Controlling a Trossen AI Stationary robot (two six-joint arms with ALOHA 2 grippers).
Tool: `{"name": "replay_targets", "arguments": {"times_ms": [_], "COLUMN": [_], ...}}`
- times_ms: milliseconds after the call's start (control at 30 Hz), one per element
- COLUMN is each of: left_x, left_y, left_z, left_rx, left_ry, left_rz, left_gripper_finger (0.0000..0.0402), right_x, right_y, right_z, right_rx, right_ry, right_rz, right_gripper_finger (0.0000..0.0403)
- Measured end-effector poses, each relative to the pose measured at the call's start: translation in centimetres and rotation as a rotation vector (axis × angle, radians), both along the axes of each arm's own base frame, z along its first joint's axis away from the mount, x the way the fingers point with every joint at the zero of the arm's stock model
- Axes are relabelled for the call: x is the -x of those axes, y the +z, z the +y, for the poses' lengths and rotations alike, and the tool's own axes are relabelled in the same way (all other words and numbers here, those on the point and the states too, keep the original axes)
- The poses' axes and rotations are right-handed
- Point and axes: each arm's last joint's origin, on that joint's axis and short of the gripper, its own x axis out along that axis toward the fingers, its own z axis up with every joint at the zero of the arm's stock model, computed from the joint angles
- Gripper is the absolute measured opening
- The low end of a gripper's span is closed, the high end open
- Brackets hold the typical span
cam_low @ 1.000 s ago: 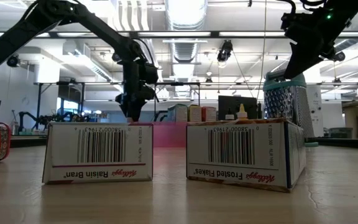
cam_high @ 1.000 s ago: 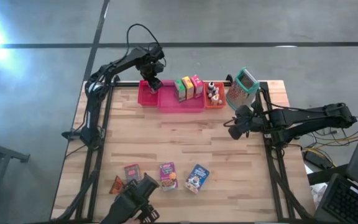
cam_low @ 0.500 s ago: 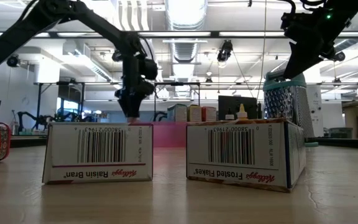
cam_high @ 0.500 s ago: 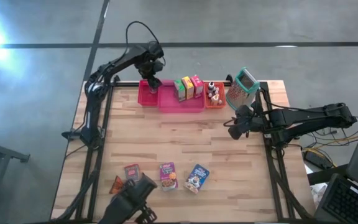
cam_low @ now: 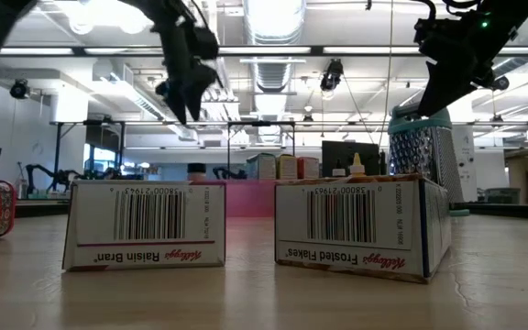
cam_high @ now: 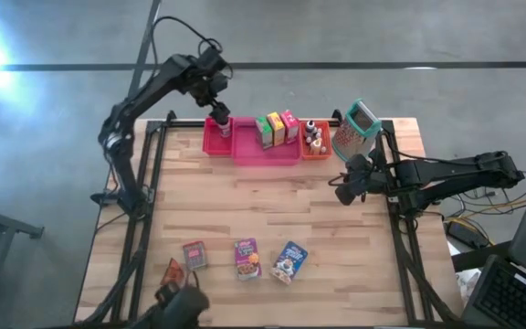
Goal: Pick & Place Kitchen Items
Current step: Put the orange seasoning pack into red bin
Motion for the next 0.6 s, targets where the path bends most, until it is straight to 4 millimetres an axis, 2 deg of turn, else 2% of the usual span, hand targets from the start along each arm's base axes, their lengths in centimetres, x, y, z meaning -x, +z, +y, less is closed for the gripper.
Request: {"name": "replay_targets", "arguments": {"times_ms": [300, 600], "left_x": [1.5, 3.5], "left_y": [3.9, 5.1], "left_z": [-8.1, -15.2], "left_rx": [-0.062, -0.036], "left_ry": [-0.088, -0.152], "left_rz": [-0.109, -0.193], "left_gripper_finger": [0.0323, 0.0323], "right_x": [0.0, -0.2], "right_y": [0.0, 0.1], "right_z": [0.0, 0.0], "right_rx": [0.001, 0.014], "right_ry": [-0.001, 0.019], "right_rz": [-0.003, -0.005], "right_gripper_finger": [0.0116, 0.0081]}}
